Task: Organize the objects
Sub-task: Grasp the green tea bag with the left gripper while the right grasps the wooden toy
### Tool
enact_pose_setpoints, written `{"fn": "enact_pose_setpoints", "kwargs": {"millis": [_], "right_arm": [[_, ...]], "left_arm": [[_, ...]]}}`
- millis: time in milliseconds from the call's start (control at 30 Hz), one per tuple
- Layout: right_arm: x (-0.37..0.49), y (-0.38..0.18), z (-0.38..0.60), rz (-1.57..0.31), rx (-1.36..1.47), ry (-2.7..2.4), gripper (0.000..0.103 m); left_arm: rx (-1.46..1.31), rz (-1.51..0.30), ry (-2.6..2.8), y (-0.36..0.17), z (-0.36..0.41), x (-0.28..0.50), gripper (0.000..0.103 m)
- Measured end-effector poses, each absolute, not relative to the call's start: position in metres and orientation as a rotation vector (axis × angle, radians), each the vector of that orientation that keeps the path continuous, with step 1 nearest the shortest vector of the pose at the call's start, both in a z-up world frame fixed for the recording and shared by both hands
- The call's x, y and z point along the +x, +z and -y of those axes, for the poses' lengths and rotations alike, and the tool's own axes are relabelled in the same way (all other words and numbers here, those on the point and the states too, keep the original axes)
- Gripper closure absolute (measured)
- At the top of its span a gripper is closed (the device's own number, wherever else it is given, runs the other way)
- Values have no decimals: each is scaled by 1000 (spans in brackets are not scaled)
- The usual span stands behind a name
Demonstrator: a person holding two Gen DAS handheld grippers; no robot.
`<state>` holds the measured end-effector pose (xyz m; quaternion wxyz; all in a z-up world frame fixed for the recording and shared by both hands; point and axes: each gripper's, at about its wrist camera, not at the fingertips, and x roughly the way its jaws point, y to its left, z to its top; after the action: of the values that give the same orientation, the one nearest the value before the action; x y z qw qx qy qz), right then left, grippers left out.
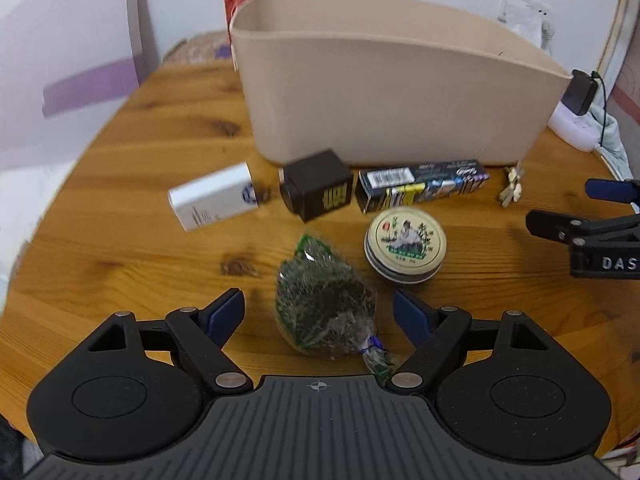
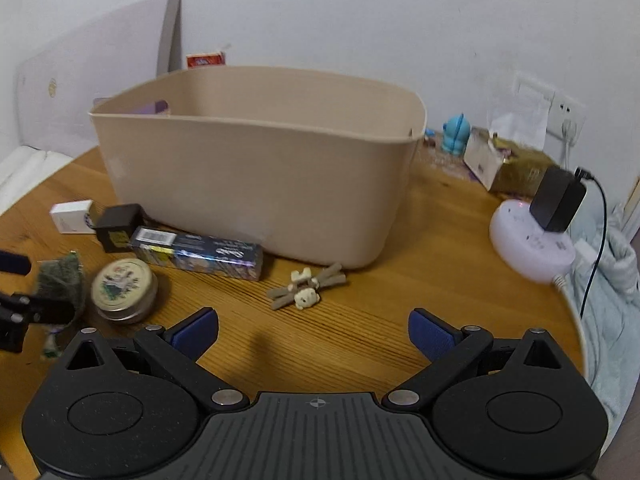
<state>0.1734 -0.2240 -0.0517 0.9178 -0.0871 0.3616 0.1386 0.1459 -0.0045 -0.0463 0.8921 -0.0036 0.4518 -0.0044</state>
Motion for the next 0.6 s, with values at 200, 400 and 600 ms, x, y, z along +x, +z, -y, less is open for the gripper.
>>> {"fn": "enact_pose_setpoints", "kwargs": {"millis": [200, 400, 600], "right_arm": [[193, -71, 223, -771, -152, 274, 9], [210, -79, 217, -783, -138, 277, 18], [218, -80, 212, -752, -102, 269, 46]], "left_arm": [[-39, -965, -11, -53, 0, 154, 25], [-22, -954, -10, -51, -1, 164, 43], [-33, -945, -26, -50, -3, 166, 53]]}}
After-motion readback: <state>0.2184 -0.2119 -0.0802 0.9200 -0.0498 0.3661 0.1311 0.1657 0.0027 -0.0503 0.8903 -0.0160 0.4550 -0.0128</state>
